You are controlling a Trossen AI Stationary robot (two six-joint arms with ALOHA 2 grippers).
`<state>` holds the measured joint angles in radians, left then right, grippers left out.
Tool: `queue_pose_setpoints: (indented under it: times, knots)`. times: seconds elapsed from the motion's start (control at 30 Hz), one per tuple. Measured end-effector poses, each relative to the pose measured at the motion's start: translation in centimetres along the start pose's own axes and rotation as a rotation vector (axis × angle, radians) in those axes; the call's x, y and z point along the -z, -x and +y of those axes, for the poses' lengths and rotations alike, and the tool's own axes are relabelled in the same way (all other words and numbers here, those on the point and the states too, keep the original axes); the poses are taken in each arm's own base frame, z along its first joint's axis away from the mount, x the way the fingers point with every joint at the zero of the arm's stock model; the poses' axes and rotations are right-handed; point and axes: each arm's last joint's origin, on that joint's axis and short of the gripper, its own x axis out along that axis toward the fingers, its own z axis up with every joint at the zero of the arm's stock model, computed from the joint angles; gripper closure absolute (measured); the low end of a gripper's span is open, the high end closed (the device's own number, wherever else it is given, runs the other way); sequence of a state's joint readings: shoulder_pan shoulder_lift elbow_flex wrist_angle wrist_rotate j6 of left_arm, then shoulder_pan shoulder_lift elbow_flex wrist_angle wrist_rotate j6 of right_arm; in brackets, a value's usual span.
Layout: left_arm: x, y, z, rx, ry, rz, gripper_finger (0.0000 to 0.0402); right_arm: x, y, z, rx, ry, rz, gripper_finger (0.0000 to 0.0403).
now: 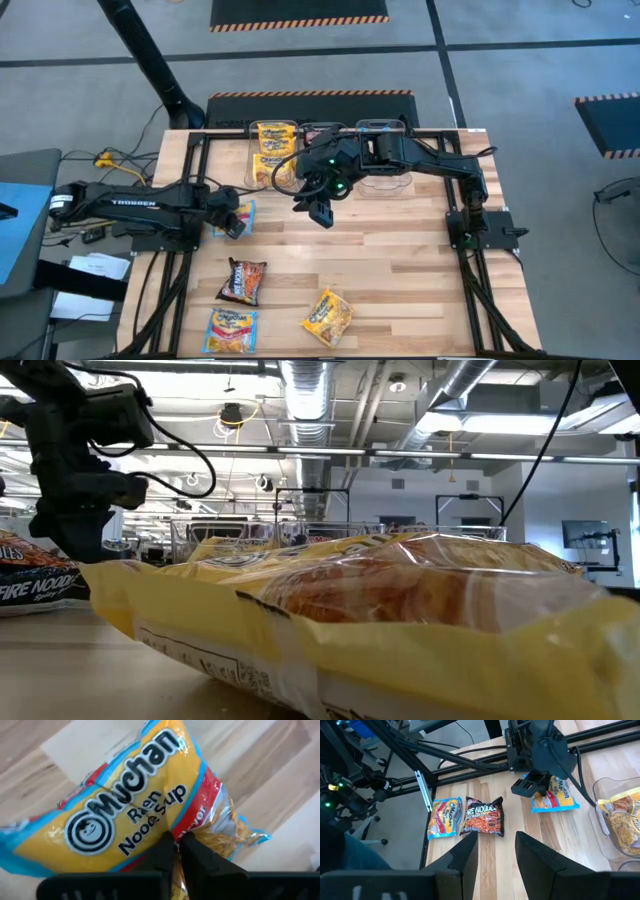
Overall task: Sort Maruchan noodles
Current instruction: Put the blue noodle pack in the right transparent bin
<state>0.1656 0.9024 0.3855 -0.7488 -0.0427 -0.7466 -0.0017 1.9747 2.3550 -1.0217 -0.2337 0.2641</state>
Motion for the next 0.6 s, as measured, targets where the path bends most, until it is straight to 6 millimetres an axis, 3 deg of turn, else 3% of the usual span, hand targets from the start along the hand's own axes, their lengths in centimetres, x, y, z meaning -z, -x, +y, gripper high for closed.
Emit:
queue_pose_setpoints:
  times: [0.27,0.6]
  knots:
    - [-0.1,0.8,-1.6,0.118,-0.103,-0.011,0.0401,-0.1,0.1,-0.6,0.012,-0.124,-0.001,0.0249]
    - [-2.0,5.9,-5.1,0.273,-0.248,-0.178,0.0401,-0.6,0.7,-2.6,0.051,-0.174,-0.016,0.0249]
